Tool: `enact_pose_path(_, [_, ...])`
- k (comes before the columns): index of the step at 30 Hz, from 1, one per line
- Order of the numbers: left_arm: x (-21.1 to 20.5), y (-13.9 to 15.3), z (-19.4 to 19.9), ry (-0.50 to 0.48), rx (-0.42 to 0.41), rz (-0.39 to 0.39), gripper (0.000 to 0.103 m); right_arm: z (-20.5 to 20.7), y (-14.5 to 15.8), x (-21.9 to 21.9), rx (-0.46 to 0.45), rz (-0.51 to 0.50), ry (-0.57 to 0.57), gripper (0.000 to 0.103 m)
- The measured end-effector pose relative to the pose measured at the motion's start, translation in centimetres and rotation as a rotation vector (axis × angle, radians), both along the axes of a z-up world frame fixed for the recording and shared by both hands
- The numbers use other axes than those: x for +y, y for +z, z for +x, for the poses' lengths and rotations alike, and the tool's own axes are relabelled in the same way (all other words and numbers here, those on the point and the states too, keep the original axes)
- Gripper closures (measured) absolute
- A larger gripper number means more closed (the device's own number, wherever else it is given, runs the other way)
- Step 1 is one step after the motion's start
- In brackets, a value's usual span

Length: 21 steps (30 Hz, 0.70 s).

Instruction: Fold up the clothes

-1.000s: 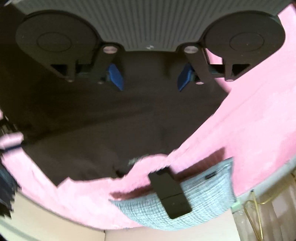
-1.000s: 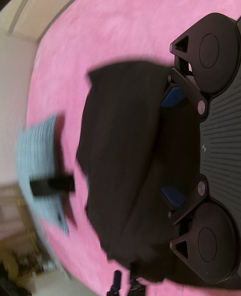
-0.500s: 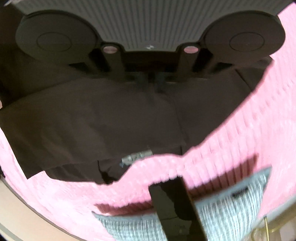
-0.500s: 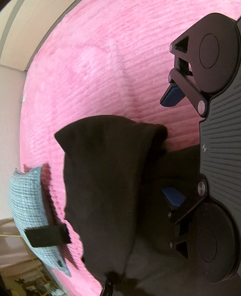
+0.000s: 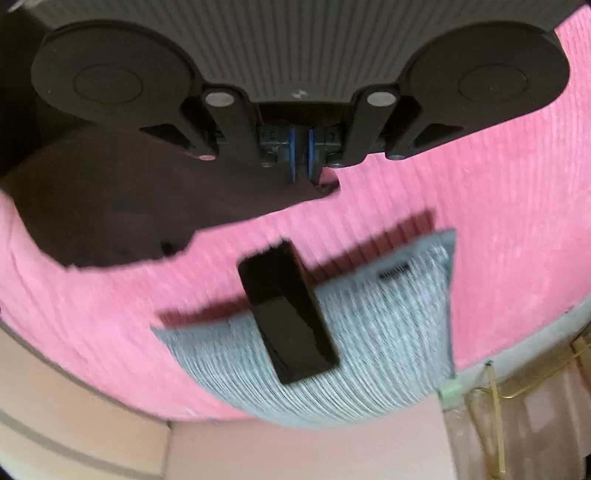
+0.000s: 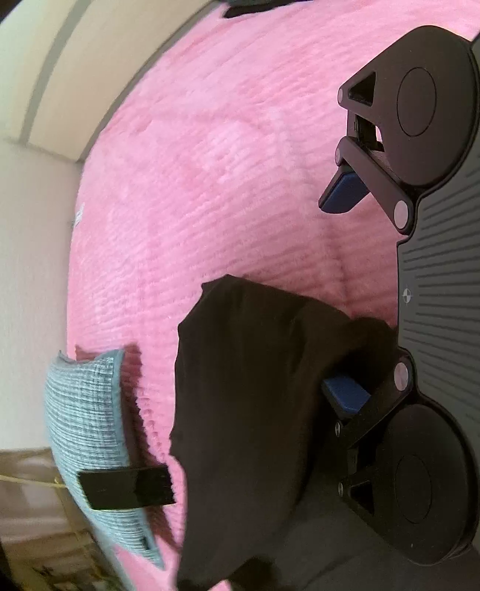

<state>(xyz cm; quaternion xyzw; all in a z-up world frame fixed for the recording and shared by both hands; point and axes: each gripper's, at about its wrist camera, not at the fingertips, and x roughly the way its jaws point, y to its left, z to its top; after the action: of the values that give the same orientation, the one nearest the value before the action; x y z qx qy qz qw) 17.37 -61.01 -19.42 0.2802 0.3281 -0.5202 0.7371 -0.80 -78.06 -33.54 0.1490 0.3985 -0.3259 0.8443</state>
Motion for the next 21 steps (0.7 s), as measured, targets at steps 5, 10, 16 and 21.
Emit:
enact_pose_path(5, [0.4, -2.0, -0.1, 0.005, -0.022, 0.028, 0.099, -1.8, -0.1, 3.1, -0.057, 0.225, -0.034, 0.030])
enact_pose_path(10, [0.6, -3.4, 0.2, -0.001, -0.051, 0.065, 0.099, -1.7, -2.5, 3.9, -0.072, 0.361, -0.056, 0.064])
enact_pose_path(16, [0.8, -3.4, -0.3, -0.018, -0.064, 0.067, 0.099, -3.3, -2.0, 3.0, -0.064, 0.400, -0.118, 0.099])
enact_pose_path(21, [0.9, -4.1, -0.4, -0.007, -0.063, 0.084, 0.095, -3.5, -2.1, 3.3, -0.026, 0.396, -0.115, 0.099])
